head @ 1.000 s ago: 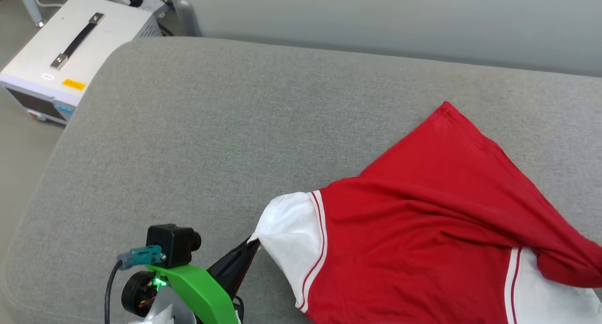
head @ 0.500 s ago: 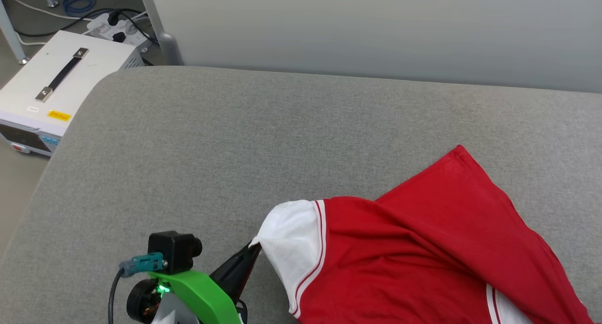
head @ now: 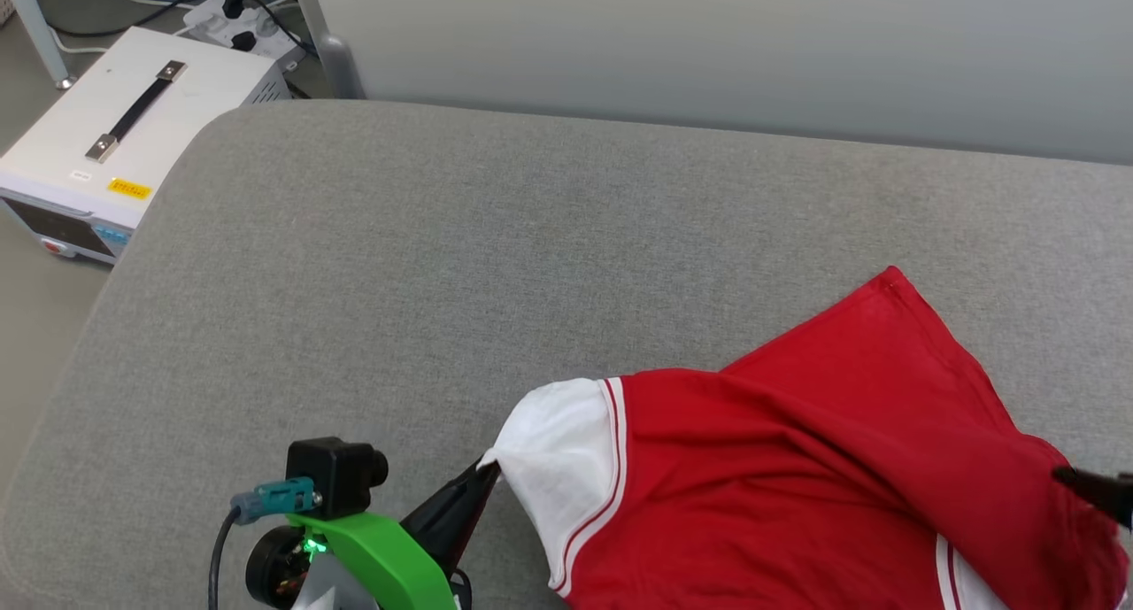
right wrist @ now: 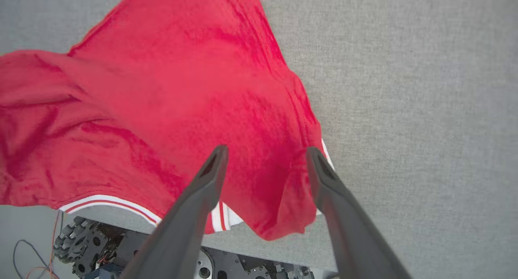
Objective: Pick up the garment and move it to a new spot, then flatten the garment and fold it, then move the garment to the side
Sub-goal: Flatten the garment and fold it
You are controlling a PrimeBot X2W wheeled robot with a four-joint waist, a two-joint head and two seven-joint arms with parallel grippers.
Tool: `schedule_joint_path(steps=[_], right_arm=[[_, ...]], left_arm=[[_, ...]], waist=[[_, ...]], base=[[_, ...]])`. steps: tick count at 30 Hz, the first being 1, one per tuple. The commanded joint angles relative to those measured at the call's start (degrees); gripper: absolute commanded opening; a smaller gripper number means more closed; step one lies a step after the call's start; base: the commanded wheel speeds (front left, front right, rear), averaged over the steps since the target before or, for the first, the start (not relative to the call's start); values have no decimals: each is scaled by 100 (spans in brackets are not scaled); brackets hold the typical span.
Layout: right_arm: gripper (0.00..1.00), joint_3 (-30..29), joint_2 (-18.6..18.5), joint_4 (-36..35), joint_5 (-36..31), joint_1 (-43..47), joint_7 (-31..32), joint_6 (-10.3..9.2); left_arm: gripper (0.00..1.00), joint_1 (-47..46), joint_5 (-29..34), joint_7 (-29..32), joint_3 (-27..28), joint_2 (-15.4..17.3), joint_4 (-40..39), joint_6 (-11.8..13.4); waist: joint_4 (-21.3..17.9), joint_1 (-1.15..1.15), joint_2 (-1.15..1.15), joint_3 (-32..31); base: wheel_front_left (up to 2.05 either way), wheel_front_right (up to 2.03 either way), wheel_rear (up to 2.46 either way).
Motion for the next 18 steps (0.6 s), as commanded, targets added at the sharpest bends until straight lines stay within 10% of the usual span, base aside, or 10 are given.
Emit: schedule_joint_path(steps=[1, 18], right_arm=[[100, 88, -47, -117, 51, -262, 100, -4], [100, 915, -670, 1213, -764, -2615, 289, -4]], left_arm=[[0, -43, 7, -46, 1, -44, -25, -33], [0, -632, 235, -99, -176, -318, -176, -266]], waist=[[118, 0, 0, 193], [1130, 0, 0, 1688]], base=[[0, 0, 0], [0, 0, 0]])
